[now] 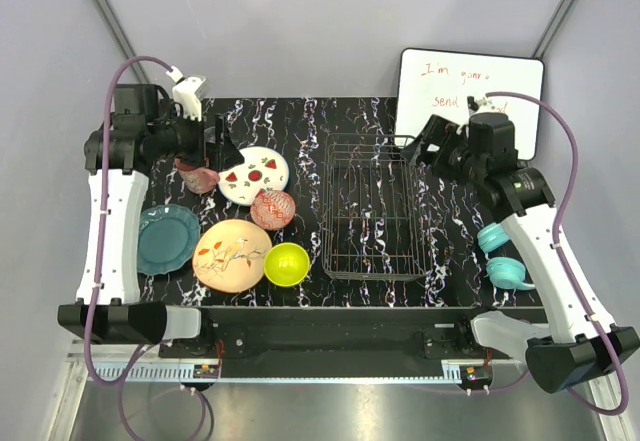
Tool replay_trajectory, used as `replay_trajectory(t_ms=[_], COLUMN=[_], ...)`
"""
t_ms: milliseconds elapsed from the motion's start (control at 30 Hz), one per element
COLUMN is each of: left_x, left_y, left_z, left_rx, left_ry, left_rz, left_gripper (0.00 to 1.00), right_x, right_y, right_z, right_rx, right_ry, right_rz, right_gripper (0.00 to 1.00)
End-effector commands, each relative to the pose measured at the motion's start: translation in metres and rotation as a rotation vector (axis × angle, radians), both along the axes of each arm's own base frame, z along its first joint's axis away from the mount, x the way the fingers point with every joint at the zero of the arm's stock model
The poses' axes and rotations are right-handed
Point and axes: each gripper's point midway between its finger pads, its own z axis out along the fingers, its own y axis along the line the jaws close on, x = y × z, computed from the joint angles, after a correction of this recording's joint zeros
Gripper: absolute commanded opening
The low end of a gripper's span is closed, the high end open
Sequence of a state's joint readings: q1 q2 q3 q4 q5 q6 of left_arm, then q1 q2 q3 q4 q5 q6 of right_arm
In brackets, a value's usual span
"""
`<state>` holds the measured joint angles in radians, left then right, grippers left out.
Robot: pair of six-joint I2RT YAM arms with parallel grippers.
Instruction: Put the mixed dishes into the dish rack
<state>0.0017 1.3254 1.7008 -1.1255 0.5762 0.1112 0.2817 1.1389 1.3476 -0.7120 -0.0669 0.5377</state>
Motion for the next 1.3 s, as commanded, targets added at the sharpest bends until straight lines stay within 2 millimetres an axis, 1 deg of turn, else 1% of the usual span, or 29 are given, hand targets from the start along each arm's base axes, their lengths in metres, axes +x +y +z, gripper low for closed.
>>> replay_trajectory(t_ms=[0,33,67,100,133,167,200,233,267,333,367,400,433,467,500,533,567,600,633,667,700,733,800,833,900,933,1000,1100,1267], left_x=[0.032,0.04,0.051,0.067,0.076,0.093,0.101,0.106,0.124,0.139,0.155,0.162,0.168,0.181,0.188,0.195,0.204,0.208,0.214,0.22,0.222,0.23,0.233,0.237,0.241,0.245,0.249,0.256,0.255], left_y=[-0.01,-0.012,-0.021,-0.028,-0.036,-0.055,-0.065,-0.082,-0.095,-0.119,-0.13,-0.138,-0.152,-0.16,-0.165,-0.175,-0.182,-0.187,-0.196,-0.2,-0.208,-0.214,-0.226,-0.231,-0.239,-0.241,-0.247,-0.253,-0.254], left_z=[0.01,0.012,0.024,0.017,0.019,0.021,0.022,0.024,0.021,0.017,0.007,0.003,0.011,-0.006,-0.009,-0.003,-0.016,-0.018,-0.017,-0.027,-0.027,-0.035,-0.04,-0.053,-0.06,-0.07,-0.074,-0.089,-0.12], left_rx=[-0.003,0.001,0.009,0.016,0.021,0.015,0.008,-0.001,-0.007,-0.01,-0.011,-0.011,-0.016,-0.01,-0.009,-0.018,-0.022,-0.026,-0.038,-0.038,-0.045,-0.05,-0.061,-0.058,-0.06,-0.056,-0.057,-0.047,-0.011], left_ry=[-0.107,-0.128,-0.189,-0.179,-0.192,-0.206,-0.212,-0.222,-0.235,-0.257,-0.253,-0.256,-0.3,-0.278,-0.286,-0.328,-0.315,-0.326,-0.359,-0.356,-0.369,-0.374,-0.39,-0.375,-0.379,-0.371,-0.381,-0.376,-0.339], left_rz=[-0.026,-0.034,-0.064,-0.087,-0.111,-0.168,-0.201,-0.248,-0.28,-0.323,-0.343,-0.356,-0.378,-0.375,-0.37,-0.376,-0.372,-0.373,-0.381,-0.38,-0.386,-0.379,-0.39,-0.389,-0.393,-0.388,-0.385,-0.386,-0.406], left_gripper=[0.99,0.99,0.99,0.99,0.99,0.99,0.99,0.99,0.99,0.99,0.99,0.99,0.99,0.99,0.99,0.99,0.99,0.99,0.99,0.99,0.99,0.99,0.99,0.99,0.99,0.99,0.99,0.99,0.99], right_x=[-0.004,-0.008,-0.011,-0.014,-0.023,-0.028,-0.038,-0.045,-0.05,-0.067,-0.072,-0.082,-0.087,-0.092,-0.099,-0.102,-0.109,-0.111,-0.112,-0.114,-0.114,-0.115,-0.12,-0.121,-0.125,-0.126,-0.132,-0.142,-0.14], right_y=[0.001,-0.001,-0.004,-0.01,-0.013,-0.02,-0.027,-0.028,-0.031,-0.035,-0.036,-0.037,-0.037,-0.035,-0.037,-0.037,-0.039,-0.038,-0.036,-0.031,-0.03,-0.028,-0.028,-0.029,-0.025,-0.023,-0.02,-0.018,-0.017], right_z=[-0.031,-0.052,-0.062,-0.073,-0.085,-0.088,-0.089,-0.089,-0.09,-0.094,-0.096,-0.101,-0.104,-0.107,-0.113,-0.118,-0.126,-0.135,-0.137,-0.139,-0.145,-0.147,-0.156,-0.158,-0.162,-0.163,-0.171,-0.185,-0.191], right_rx=[-0.035,-0.055,-0.063,-0.087,-0.106,-0.129,-0.153,-0.162,-0.166,-0.169,-0.161,-0.164,-0.158,-0.159,-0.173,-0.177,-0.194,-0.205,-0.203,-0.205,-0.21,-0.201,-0.221,-0.217,-0.204,-0.188,-0.167,-0.157,-0.175], right_ry=[0.015,0.064,0.09,0.115,0.133,0.134,0.132,0.13,0.13,0.156,0.176,0.21,0.229,0.243,0.274,0.295,0.332,0.37,0.384,0.397,0.426,0.445,0.501,0.516,0.539,0.541,0.577,0.652,0.684], right_rz=[0.027,0.024,0.008,-0.022,-0.021,-0.046,-0.064,-0.065,-0.071,-0.07,-0.081,-0.069,-0.076,-0.068,-0.072,-0.071,-0.069,-0.066,-0.062,-0.048,-0.05,-0.053,-0.059,-0.069,-0.059,-0.057,-0.059,-0.062,-0.067], right_gripper=[1.0,1.0,1.0,1.0,1.0,1.0,1.0,1.0,1.0,1.0,1.0,1.0,1.0,1.0,1.0,1.0,1.0,1.0,1.0,1.0,1.0,1.0,1.0,1.0,1.0,1.0,1.0,1.0,1.0])
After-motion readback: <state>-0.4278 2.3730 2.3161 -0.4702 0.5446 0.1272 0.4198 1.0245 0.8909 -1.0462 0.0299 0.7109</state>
